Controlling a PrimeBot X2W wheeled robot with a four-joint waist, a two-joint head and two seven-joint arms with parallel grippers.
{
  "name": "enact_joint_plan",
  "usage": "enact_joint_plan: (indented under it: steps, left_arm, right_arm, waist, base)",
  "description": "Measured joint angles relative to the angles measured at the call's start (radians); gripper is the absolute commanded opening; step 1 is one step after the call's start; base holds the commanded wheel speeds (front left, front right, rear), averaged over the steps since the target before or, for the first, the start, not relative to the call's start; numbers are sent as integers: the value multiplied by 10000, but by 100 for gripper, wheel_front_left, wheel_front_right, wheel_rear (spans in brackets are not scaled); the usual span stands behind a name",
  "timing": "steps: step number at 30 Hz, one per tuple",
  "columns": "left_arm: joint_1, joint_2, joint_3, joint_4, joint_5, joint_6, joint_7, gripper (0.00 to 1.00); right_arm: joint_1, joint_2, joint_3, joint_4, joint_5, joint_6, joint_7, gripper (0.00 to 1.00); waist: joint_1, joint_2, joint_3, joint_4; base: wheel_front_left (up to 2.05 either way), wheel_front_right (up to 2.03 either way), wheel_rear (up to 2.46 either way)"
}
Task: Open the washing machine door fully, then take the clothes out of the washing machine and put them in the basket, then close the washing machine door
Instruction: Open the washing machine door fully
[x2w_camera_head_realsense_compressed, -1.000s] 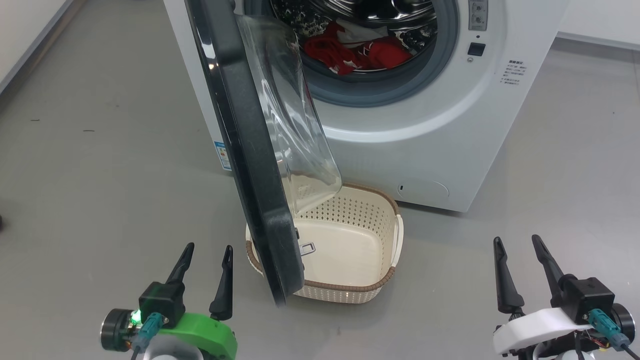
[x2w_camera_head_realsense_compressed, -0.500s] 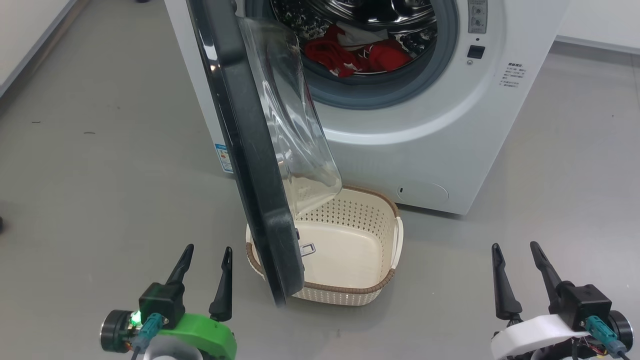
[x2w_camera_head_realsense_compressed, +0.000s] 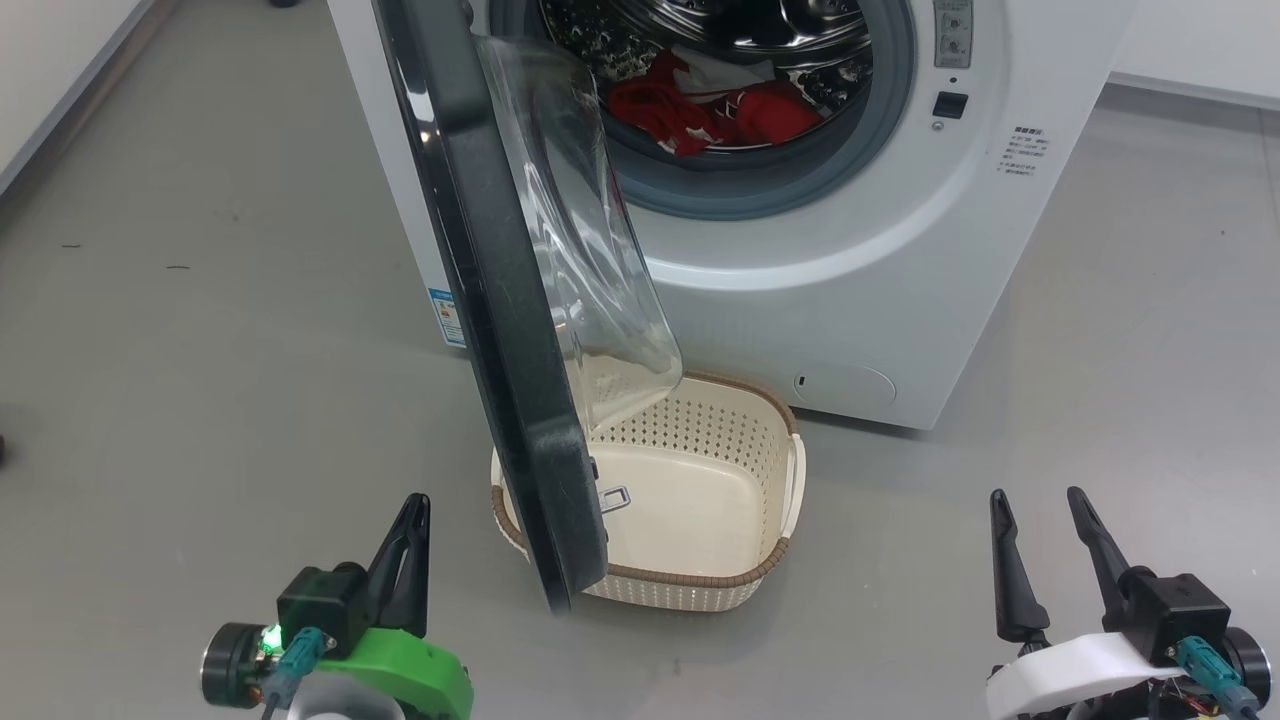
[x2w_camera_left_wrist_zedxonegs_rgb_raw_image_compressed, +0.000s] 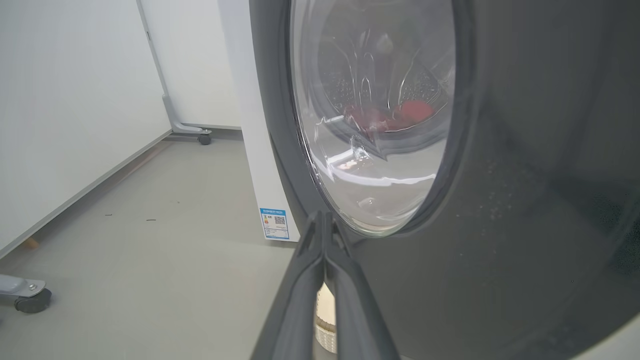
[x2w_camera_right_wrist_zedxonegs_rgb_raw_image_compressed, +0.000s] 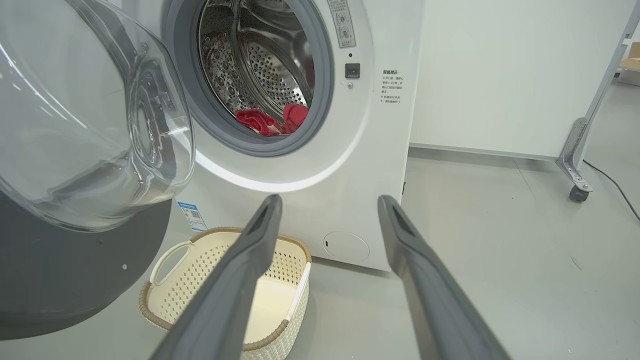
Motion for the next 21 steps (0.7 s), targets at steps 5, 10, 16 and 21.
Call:
enact_joint_plan:
  steps: [5, 10, 16, 21]
  left_arm:
    - [0, 0, 42, -38, -163, 0, 0, 0]
    - [-18, 0, 201, -564, -211, 0, 0, 0]
    - [-239, 0, 474, -1605, -127, -75, 0, 0]
    - [-684, 2, 644, -2688, 113, -79, -2, 0]
  right_arm:
    - [3, 81, -96, 0, -81, 94, 0, 100]
    - [5, 130, -209, 0, -107, 173, 0, 100]
    - [6, 192, -389, -2, -174, 228, 0, 100]
    - [7, 230, -449, 15, -274, 355, 0, 100]
  waist:
    - [0, 0, -7, 6]
    - [0, 0, -4, 15]
    - [0, 0, 19, 64]
    - [0, 0, -45, 101]
  base:
    - [0, 0, 0]
    - [0, 0, 0]
    - [0, 0, 0]
    - [0, 0, 0]
